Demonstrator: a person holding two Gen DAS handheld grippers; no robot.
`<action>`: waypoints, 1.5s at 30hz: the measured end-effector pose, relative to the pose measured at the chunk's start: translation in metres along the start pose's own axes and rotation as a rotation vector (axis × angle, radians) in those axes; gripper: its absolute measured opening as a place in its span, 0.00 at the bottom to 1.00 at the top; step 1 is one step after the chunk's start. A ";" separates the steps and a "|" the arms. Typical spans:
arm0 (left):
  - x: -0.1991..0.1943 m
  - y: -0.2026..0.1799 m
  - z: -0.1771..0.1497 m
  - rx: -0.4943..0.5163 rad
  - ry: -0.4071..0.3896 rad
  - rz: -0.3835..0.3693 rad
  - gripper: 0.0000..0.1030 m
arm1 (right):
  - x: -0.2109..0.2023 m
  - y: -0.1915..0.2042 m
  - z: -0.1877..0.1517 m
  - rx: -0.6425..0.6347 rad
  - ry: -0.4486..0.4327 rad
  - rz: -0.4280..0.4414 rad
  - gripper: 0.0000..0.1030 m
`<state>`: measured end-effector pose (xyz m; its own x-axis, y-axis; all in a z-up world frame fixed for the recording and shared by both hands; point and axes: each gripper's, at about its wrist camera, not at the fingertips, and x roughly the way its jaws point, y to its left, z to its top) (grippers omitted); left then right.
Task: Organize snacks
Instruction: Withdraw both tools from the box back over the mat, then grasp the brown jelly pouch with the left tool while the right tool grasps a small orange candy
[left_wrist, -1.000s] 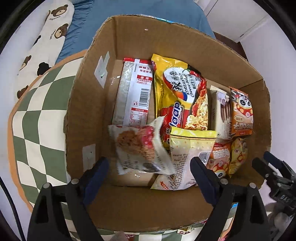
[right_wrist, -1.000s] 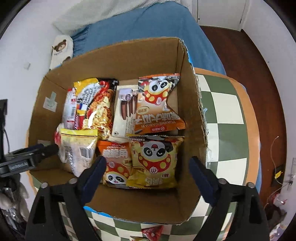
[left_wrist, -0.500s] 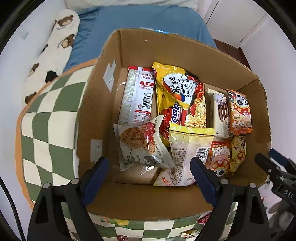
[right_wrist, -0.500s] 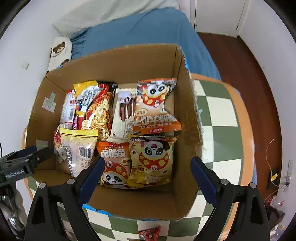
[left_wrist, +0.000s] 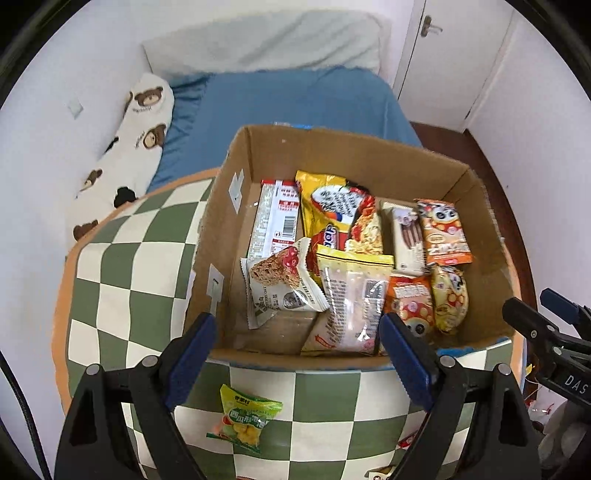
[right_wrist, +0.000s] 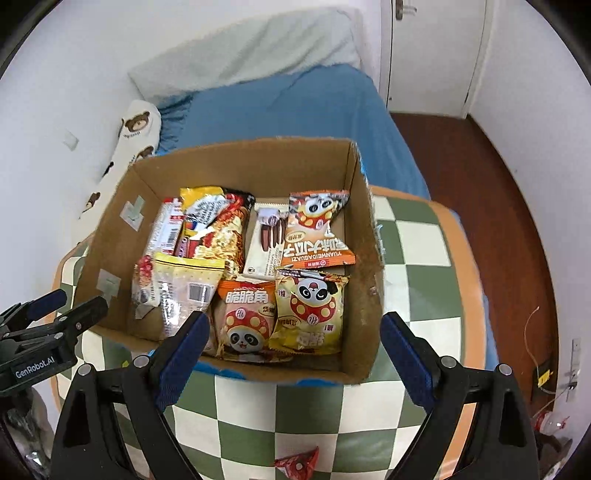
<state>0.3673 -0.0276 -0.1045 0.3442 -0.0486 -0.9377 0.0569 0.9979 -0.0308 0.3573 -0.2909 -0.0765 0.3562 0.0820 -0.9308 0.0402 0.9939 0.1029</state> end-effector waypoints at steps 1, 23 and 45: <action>-0.007 -0.001 -0.003 0.002 -0.015 -0.003 0.87 | -0.005 0.001 -0.003 -0.001 -0.014 -0.001 0.93; -0.128 -0.026 -0.076 0.028 -0.267 -0.013 0.87 | -0.144 0.008 -0.079 0.035 -0.279 0.050 0.93; 0.049 0.097 -0.274 -0.405 0.414 -0.041 0.87 | 0.070 -0.016 -0.254 0.213 0.454 0.193 0.91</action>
<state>0.1333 0.0787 -0.2485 -0.0508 -0.1485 -0.9876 -0.3283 0.9364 -0.1239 0.1443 -0.2823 -0.2329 -0.0619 0.3324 -0.9411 0.2191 0.9244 0.3121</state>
